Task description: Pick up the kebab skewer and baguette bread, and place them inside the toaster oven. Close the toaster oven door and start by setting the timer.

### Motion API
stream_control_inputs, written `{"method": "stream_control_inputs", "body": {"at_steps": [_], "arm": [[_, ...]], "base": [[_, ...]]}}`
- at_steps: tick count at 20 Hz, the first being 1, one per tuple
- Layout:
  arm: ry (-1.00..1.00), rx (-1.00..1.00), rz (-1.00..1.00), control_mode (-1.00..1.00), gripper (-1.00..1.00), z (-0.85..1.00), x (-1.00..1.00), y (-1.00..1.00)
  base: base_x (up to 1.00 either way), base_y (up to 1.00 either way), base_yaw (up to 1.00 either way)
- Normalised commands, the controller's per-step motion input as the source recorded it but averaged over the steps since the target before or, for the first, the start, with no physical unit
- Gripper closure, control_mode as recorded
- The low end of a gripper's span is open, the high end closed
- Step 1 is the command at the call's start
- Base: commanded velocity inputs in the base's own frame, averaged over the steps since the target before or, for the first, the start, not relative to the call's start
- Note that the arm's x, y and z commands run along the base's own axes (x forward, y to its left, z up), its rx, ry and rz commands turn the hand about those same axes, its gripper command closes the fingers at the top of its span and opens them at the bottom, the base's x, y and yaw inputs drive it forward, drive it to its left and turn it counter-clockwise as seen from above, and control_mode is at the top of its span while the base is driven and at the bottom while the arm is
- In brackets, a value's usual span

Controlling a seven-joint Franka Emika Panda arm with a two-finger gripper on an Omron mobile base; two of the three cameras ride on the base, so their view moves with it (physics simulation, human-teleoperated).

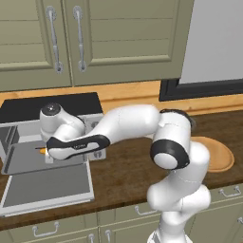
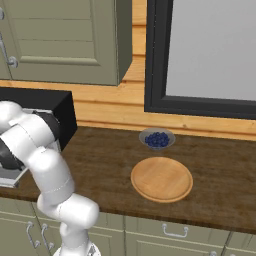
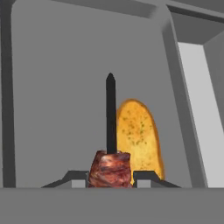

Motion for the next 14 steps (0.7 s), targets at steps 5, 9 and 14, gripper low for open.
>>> {"method": "stream_control_inputs", "body": {"at_steps": [5, 9, 14], "arm": [[0.0, 0.0, 0.0, -1.0, 1.0, -0.06, 0.22, 0.0], [0.0, 0.0, 0.0, -1.0, 1.0, 0.0, 0.17, 0.0], [0.0, 0.0, 0.0, -1.0, 1.0, -0.01, 0.01, 0.06]], "base": [[0.0, 0.0, 0.0], [0.0, 0.0, 0.0], [0.0, 0.0, 0.0]]}}
